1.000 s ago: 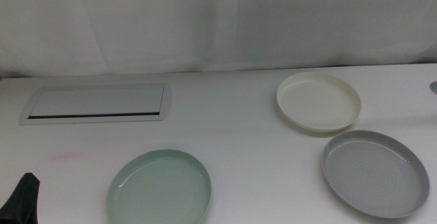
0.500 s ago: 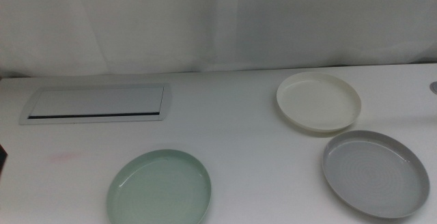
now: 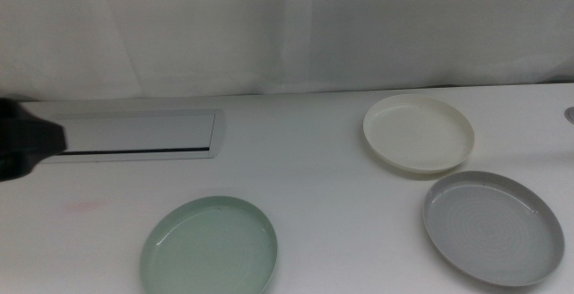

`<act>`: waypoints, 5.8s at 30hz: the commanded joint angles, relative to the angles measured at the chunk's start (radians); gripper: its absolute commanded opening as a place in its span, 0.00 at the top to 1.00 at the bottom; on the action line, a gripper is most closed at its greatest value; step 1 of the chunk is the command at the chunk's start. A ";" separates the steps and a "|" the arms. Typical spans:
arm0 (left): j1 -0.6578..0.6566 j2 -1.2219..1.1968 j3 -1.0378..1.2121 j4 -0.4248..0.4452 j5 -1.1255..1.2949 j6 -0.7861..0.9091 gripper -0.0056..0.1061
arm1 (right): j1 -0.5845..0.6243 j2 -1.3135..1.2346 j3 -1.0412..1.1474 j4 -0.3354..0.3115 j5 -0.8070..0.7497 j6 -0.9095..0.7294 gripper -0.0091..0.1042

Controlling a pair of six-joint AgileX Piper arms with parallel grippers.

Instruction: Stack the three bowls on top of each other.

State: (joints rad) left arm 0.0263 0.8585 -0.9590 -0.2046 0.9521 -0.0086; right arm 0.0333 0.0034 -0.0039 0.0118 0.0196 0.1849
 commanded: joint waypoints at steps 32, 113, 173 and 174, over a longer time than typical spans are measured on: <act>-0.335 0.745 0.177 0.301 -0.301 -0.398 0.23 | -0.004 -0.034 0.041 -0.004 -0.020 -0.002 0.01; -0.556 1.000 -0.163 0.189 -0.417 -0.418 0.92 | -0.004 -0.034 0.041 -0.004 -0.026 -0.002 0.01; -0.099 -0.657 0.714 0.362 -0.664 -0.228 0.98 | -0.004 -0.026 -0.011 0.049 0.005 -0.002 0.01; -0.099 -0.657 0.740 0.362 -0.690 -0.228 0.98 | -0.004 -0.020 -0.026 0.058 0.007 -0.002 0.01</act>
State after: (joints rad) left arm -0.0775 0.2069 -0.2650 0.1711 0.3020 -0.2269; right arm 0.0333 0.0034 -0.0106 0.0599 0.0192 0.1872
